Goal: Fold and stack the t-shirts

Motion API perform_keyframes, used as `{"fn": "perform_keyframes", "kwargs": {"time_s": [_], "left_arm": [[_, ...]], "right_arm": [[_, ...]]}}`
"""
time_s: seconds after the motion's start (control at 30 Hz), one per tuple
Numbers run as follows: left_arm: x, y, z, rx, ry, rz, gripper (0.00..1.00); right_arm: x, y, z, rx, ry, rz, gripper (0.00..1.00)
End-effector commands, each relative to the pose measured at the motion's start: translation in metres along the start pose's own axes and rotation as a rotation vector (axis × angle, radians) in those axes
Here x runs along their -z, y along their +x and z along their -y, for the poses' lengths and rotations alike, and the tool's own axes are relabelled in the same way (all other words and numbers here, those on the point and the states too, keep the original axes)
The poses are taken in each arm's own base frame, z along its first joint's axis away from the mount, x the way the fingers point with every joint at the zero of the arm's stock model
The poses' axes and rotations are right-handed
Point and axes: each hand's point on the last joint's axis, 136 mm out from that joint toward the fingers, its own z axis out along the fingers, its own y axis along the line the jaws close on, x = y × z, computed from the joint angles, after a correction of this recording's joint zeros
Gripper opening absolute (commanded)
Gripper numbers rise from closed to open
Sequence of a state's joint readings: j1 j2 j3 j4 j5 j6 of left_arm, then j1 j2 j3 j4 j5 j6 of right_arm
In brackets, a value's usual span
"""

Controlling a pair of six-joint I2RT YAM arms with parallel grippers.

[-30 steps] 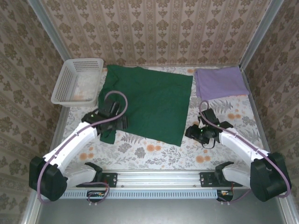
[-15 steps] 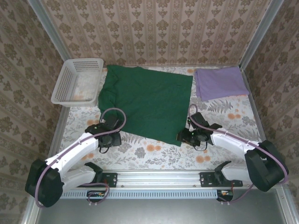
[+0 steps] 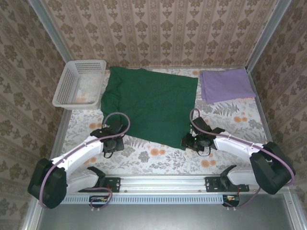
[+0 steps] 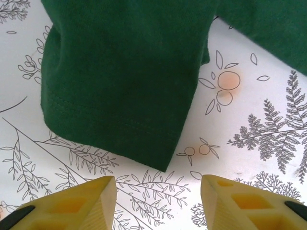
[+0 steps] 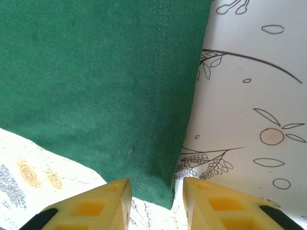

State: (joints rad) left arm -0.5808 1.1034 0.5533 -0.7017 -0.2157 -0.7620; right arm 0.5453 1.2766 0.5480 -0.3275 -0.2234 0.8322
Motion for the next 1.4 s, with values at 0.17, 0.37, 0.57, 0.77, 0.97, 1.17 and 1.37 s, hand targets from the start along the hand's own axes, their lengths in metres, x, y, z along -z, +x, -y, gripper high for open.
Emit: {"fn": "perform_keyframes", "kwargs": {"time_s": [0.17, 0.37, 0.57, 0.77, 0.97, 1.17, 1.37], "left_arm": [[-0.007, 0.000, -0.008, 0.058, -0.005, 0.017, 0.55], [-0.012, -0.003, -0.008, 0.086, 0.017, 0.018, 0.54], [-0.013, -0.006, -0.008, 0.088, 0.013, 0.024, 0.54], [-0.018, -0.005, -0.007, 0.093, 0.015, 0.015, 0.53], [-0.018, -0.005, 0.009, 0.092, 0.083, -0.011, 0.51], [-0.023, 0.001, 0.007, 0.052, 0.042, -0.030, 0.49], [-0.026, 0.002, 0.009, 0.029, 0.015, -0.022, 0.41]], "right_arm": [[-0.003, -0.001, 0.005, 0.013, 0.091, 0.009, 0.34], [-0.009, 0.003, 0.005, 0.029, 0.113, -0.009, 0.33], [-0.012, 0.003, 0.009, 0.040, 0.142, -0.012, 0.22], [-0.005, -0.004, 0.012, 0.065, 0.176, 0.024, 0.02], [-0.001, -0.007, 0.012, 0.075, 0.184, 0.037, 0.00], [-0.001, -0.006, 0.013, 0.073, 0.183, 0.036, 0.00], [-0.001, -0.008, 0.012, 0.071, 0.175, 0.042, 0.00]]}}
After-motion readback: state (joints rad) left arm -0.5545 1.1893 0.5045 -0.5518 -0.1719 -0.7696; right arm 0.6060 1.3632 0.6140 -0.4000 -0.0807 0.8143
